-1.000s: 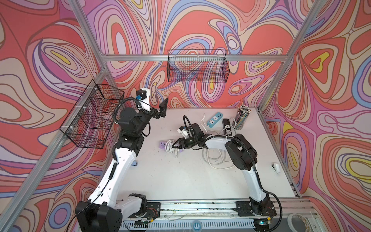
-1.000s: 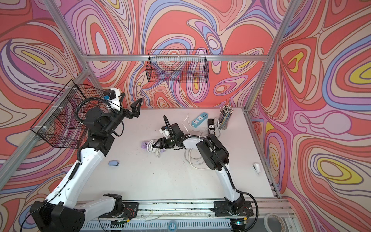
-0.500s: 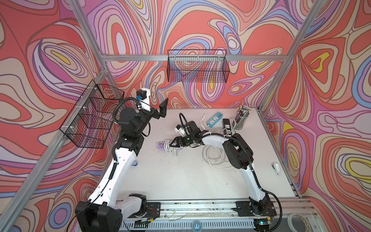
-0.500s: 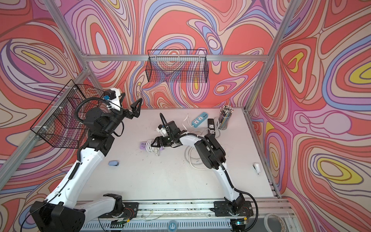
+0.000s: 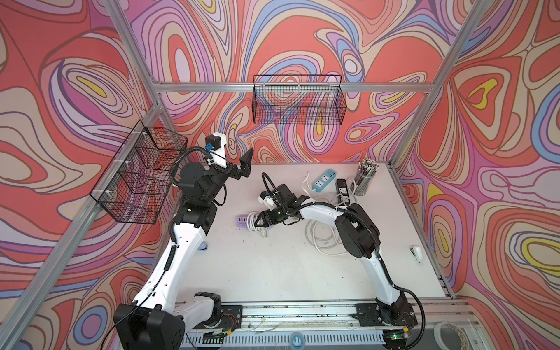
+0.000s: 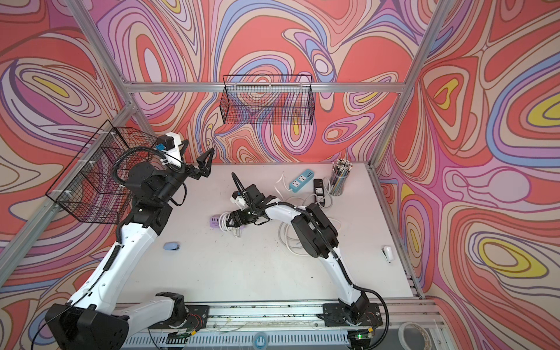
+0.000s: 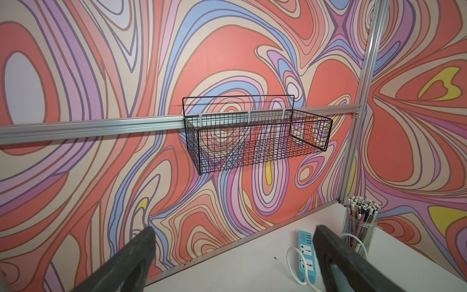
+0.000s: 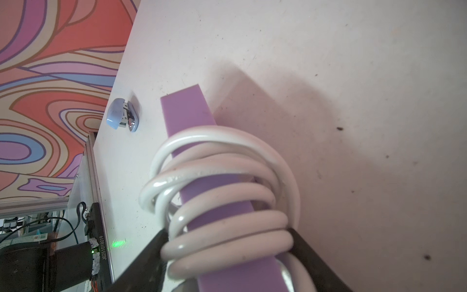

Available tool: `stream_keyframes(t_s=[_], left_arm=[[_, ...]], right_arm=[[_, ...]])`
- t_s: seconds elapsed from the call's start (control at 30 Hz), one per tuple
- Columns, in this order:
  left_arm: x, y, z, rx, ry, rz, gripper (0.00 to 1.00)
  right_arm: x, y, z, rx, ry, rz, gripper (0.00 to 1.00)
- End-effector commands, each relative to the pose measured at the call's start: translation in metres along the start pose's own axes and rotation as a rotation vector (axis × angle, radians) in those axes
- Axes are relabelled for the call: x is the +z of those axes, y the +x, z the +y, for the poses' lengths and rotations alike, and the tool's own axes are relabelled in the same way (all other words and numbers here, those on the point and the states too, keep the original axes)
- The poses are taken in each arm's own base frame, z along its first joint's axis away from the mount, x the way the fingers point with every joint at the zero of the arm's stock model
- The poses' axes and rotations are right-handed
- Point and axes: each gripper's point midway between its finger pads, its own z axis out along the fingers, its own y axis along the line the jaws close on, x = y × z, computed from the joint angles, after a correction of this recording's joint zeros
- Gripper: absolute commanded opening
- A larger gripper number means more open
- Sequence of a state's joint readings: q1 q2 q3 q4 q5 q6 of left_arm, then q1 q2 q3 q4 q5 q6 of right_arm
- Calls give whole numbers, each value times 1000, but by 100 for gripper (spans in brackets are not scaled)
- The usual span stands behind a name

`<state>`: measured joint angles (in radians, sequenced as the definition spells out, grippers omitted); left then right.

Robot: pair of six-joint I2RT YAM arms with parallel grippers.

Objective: Unwrap the cord wrapped around the power strip
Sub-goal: Pick up the power strip from the center of the board.

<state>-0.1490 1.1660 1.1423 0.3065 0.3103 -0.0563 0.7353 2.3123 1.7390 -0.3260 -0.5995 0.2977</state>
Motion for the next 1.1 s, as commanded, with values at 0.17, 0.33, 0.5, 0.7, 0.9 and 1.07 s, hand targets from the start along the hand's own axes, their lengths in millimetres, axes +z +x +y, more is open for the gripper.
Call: stream_keyframes(t_s=[0.17,0.33,0.5,0.7,0.9,1.07], left_arm=[[-8,-12,-2,16,7,-39,100],[-8,-11,-2,18,4,-38,100],[-8,-12,-1,21,1,-37,100],[-5,-6,0,23,1,-18,100],[1,3,-1,15,29,21,100],[8,16,-13,9,129,76,100]], right_arm=[[8,28,-18,29,91,78,43],[5,19,-9,44,27,55,41],[-11,2,-2,63,-47,9,40],[-52,-26,1,76,-123,-62,40],[-108,-45,-4,94,-190,-129,40],[-158,-52,-2,115,-273,-187,41]])
